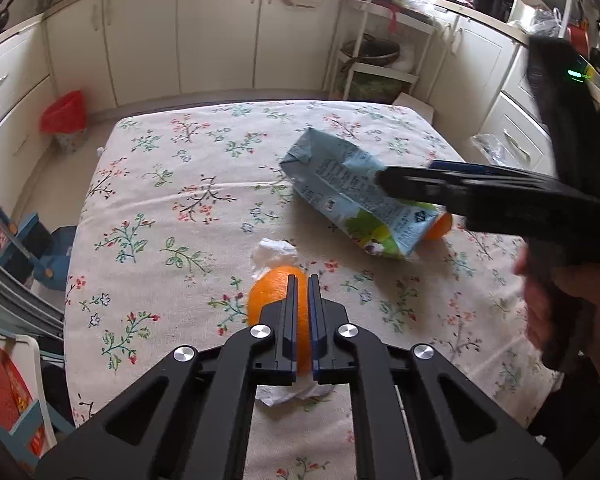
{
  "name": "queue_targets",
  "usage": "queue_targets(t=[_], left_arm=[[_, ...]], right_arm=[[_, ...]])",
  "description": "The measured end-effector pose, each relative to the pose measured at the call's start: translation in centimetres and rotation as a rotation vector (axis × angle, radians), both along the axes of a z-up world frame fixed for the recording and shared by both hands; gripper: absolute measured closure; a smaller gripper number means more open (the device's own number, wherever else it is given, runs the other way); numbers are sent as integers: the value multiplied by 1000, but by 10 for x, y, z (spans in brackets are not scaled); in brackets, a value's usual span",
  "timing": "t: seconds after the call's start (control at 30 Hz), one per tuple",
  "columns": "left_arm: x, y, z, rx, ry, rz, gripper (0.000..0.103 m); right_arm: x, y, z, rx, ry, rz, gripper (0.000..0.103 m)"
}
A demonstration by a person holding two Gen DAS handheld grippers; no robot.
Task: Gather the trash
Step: 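Grasp the orange on the white tissue with the left tool while the right tool grasps the juice carton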
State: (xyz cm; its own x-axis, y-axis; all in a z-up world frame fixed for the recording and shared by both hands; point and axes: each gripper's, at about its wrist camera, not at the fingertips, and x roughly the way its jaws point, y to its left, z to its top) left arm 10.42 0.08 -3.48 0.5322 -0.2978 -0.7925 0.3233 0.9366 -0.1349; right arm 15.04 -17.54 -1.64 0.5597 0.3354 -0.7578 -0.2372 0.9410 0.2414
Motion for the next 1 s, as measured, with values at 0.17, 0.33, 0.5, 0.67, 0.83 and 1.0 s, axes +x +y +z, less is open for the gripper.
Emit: queue_targets(t=[0.17, 0.33, 0.5, 0.67, 0.83, 1.0], left_arm=[[-4, -4, -5, 69, 6, -1, 66], [-7, -8, -12, 90, 13, -21, 86], [-10, 0, -3, 64, -13, -21, 103], [-18, -1, -1, 53, -19, -32, 100], [-18, -15, -15, 116, -8, -44, 63], [-21, -16, -14, 102, -25, -38, 87]], right_arm=[[12, 8, -8, -3, 20, 15, 21], [19, 18, -22, -7, 53, 34, 28], [15, 25, -24, -10, 63, 84, 69], [5, 21, -15, 0, 30, 87, 69], [-6, 16, -8, 33, 30, 87, 69], [-24, 14, 0, 24, 12, 113, 69]])
